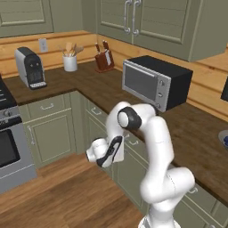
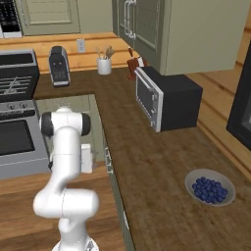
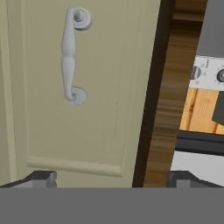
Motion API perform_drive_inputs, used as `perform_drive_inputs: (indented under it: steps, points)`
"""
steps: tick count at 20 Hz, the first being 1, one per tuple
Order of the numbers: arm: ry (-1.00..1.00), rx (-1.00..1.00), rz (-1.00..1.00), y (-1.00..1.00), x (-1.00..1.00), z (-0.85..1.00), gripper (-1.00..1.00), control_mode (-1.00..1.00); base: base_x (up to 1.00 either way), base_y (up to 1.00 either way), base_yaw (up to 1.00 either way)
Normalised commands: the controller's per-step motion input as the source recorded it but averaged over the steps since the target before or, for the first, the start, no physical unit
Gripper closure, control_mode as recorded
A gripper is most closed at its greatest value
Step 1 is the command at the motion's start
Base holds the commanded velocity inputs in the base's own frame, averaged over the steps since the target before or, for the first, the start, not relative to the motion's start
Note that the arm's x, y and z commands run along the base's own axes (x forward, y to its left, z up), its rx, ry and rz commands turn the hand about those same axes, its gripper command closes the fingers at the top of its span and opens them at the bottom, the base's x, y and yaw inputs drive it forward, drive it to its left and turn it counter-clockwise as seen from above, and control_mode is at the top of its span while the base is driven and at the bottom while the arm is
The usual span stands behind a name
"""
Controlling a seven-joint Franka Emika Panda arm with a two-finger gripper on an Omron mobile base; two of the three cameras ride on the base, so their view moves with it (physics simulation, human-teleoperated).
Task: Take a straw from the drawer in front and place it inside the glass cup on the dining counter.
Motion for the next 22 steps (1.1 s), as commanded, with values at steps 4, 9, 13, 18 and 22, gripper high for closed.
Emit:
perform_drive_inputs:
  steps: [4,9,13,18,22]
  points:
    - [0.00,0.00,0.00,-0.14,0.61,-0.20,-1.00,-1.00,0.00,0.00,0.00]
    - [0.00,0.05,0.04,-0.24,0.50,-0.24,-1.00,-1.00,0.00,0.00,0.00]
    - [0.00,0.04,0.04,-0.23,0.37,-0.25,-1.00,-1.00,0.00,0.00,0.00]
    - [0.00,0.04,0.03,-0.23,0.32,-0.28,-1.00,-1.00,0.00,0.00,0.00]
    - [0.00,0.04,0.04,-0.15,0.22,-0.23,-1.00,-1.00,0.00,0.00,0.00]
